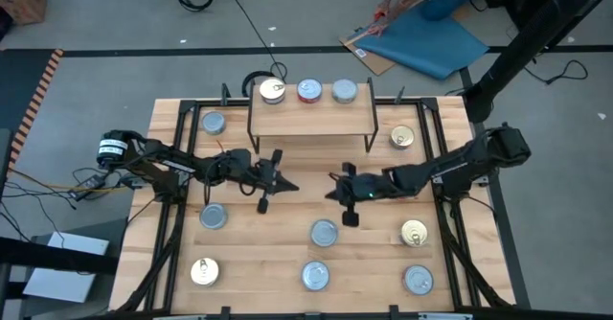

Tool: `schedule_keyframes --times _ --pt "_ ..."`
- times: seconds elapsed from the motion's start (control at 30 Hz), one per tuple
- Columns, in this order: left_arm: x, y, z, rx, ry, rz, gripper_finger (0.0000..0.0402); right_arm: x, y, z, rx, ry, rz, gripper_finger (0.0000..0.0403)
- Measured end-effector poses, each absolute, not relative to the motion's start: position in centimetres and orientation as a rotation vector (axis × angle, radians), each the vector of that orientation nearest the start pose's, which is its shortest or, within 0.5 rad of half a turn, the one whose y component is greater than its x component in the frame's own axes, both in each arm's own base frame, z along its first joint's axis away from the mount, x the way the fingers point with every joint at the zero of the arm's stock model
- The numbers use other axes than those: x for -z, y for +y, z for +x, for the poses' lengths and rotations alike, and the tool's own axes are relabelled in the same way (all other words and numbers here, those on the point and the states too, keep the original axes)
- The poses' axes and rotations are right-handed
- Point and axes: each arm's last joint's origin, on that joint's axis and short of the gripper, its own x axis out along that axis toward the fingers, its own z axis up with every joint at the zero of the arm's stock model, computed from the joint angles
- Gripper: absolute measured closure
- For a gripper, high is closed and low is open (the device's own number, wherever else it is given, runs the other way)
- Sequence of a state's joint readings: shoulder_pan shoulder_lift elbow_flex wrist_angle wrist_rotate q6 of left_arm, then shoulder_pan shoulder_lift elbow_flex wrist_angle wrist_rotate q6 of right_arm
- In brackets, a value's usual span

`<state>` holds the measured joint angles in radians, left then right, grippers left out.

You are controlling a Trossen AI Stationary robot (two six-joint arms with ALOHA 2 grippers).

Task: Stack canned seafood by type on shelf
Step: Stack the red tuna can on top of the other red tuna can on the shelf

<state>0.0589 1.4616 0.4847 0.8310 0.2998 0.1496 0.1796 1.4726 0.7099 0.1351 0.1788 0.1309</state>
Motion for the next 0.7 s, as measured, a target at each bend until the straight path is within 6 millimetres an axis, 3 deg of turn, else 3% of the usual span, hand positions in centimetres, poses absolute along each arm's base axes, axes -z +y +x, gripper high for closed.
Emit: schedule_keyframes --times 0.37,0.5,0.7 --pt "-17.5 0.0 27.1 0.347 0.194 0.103 0.0401 -16.7 8.8 26.4 -0.016 0.747 0.157 0.0395" --pt "-17.3 -0.2 27.0 0.359 0.215 0.114 0.0401 -16.5 9.0 25.2 0.046 0.901 0.2 0.0394" --pt "-17.3 -0.2 27.0 0.361 0.215 0.131 0.0401 -18.7 7.6 22.8 0.336 1.185 0.288 0.0374"
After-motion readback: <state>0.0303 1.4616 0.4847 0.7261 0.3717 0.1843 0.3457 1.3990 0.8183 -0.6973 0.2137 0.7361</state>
